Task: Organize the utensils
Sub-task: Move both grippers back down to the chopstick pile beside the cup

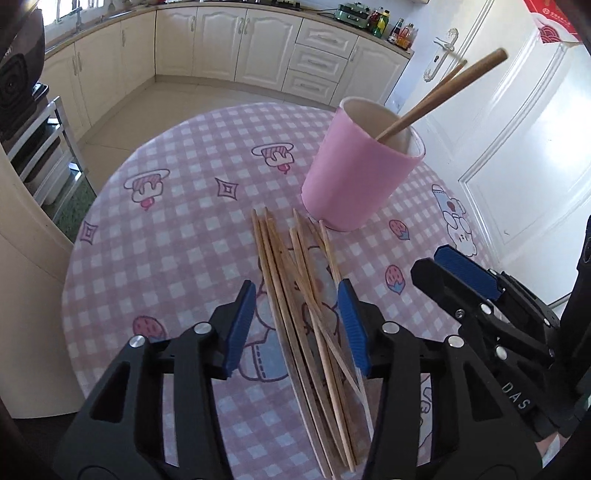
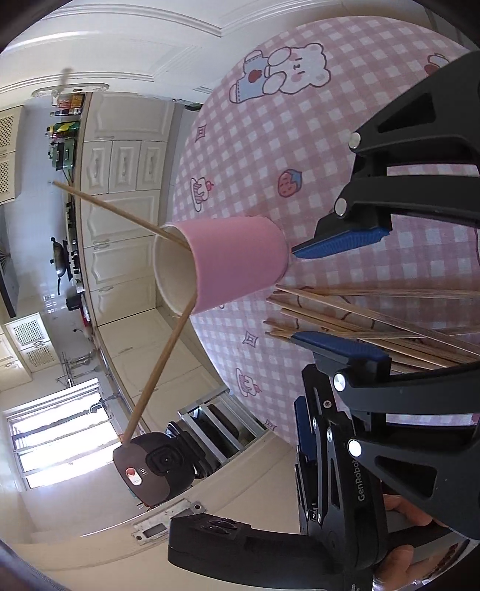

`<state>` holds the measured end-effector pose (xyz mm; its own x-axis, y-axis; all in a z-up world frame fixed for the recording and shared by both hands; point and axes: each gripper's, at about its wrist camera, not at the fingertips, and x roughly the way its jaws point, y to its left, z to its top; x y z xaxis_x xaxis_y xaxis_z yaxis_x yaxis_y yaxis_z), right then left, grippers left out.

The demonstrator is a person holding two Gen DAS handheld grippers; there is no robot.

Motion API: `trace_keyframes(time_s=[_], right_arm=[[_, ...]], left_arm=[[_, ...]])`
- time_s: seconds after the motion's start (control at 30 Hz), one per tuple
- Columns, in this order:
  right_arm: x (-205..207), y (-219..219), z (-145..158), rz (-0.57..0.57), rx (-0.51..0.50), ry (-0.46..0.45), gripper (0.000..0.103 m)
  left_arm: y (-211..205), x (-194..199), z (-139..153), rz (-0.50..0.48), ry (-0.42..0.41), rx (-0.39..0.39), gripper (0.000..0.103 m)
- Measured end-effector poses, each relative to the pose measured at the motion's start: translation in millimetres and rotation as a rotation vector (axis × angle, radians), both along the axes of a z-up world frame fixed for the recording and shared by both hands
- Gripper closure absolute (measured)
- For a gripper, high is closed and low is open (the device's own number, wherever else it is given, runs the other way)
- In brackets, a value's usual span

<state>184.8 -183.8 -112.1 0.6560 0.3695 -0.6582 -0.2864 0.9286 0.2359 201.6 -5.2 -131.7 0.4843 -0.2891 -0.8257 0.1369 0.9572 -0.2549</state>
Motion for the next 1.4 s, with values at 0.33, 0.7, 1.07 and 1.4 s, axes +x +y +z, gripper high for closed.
trace_keyframes(time_s=[0.33,0.7,1.07,1.4], right_arm=[[15.9,-5.6,-27.7,-0.009,0.005,0.112,0.064],[26.6,-6.4,-37.9,0.007,0.026,0.169,0.064],[47.3,8.6,-47.0,0.042,0.063,0.270,0.069],[56.9,28.2,-47.5,0.051,-0.033,0.280,0.082]], left_arm=[[-20.9,31.2,-29.8,0.000,0.104,0.009,0.068],[-25.2,48.8,-40.2,0.014,0.116,0.020,0.091],[-3.4,38.6,-20.6,0.011,0.066,-0.010,0.092],[5.3,37.9,-22.6,0.018,0.075,-0.015,0.092]])
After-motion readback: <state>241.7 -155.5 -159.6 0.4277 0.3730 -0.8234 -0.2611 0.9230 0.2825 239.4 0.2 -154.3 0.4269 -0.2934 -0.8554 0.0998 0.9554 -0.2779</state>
